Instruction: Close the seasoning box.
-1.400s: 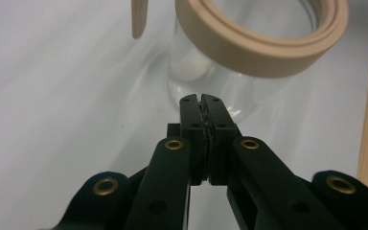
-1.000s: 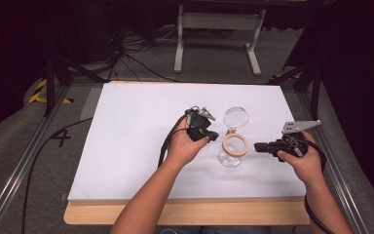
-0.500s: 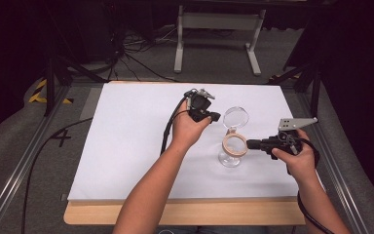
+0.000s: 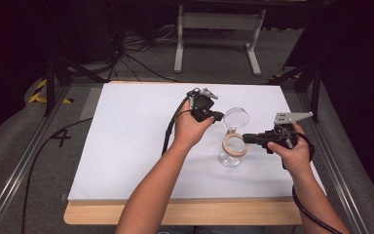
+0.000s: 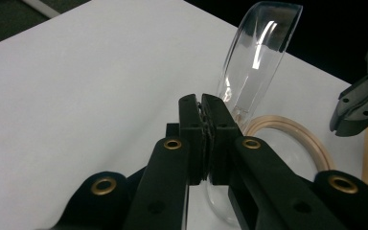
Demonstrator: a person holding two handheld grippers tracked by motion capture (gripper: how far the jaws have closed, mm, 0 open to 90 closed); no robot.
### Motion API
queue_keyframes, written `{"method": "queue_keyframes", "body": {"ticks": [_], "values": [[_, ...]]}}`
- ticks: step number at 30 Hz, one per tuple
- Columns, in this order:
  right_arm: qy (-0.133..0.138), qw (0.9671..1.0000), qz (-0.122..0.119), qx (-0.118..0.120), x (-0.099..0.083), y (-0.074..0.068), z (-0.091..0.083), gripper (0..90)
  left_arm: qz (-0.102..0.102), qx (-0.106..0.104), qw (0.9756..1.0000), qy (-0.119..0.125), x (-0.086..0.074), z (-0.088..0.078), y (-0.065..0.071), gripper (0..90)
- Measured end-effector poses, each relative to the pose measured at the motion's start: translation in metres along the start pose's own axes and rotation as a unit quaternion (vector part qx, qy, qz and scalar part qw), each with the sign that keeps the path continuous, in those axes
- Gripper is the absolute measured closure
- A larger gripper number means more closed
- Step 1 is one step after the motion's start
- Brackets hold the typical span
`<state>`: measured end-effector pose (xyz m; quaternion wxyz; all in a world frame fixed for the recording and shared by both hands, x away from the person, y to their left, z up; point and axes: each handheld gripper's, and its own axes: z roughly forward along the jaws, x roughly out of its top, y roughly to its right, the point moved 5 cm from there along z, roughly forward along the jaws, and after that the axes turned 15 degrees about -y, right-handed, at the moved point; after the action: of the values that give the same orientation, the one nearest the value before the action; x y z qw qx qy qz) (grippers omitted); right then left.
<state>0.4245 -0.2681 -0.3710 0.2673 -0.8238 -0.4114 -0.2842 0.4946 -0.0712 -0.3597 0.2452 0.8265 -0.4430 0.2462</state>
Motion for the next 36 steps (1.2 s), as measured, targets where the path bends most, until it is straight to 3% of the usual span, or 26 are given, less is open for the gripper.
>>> {"method": "queue_keyframes", "body": {"ticks": [8,21,28,36], "values": [[0.004,1.0,0.0,0.0,0.001,0.0,-0.001,90.0,0.026,-0.012,0.9996,-0.001,-0.001,-0.002,0.012,86.6],[-0.016,0.9998,-0.007,-0.01,0.002,-0.006,-0.008,90.0,0.048,0.006,0.9987,-0.015,-0.012,-0.01,0.023,85.8],[-0.029,0.9995,-0.004,-0.013,-0.003,-0.007,-0.011,90.0,0.055,0.032,0.9972,-0.039,-0.034,-0.022,0.029,83.5],[-0.046,0.9988,-0.008,-0.015,-0.007,-0.011,-0.009,90.0,0.058,0.023,0.9957,-0.068,-0.07,-0.037,0.039,85.0]]}}
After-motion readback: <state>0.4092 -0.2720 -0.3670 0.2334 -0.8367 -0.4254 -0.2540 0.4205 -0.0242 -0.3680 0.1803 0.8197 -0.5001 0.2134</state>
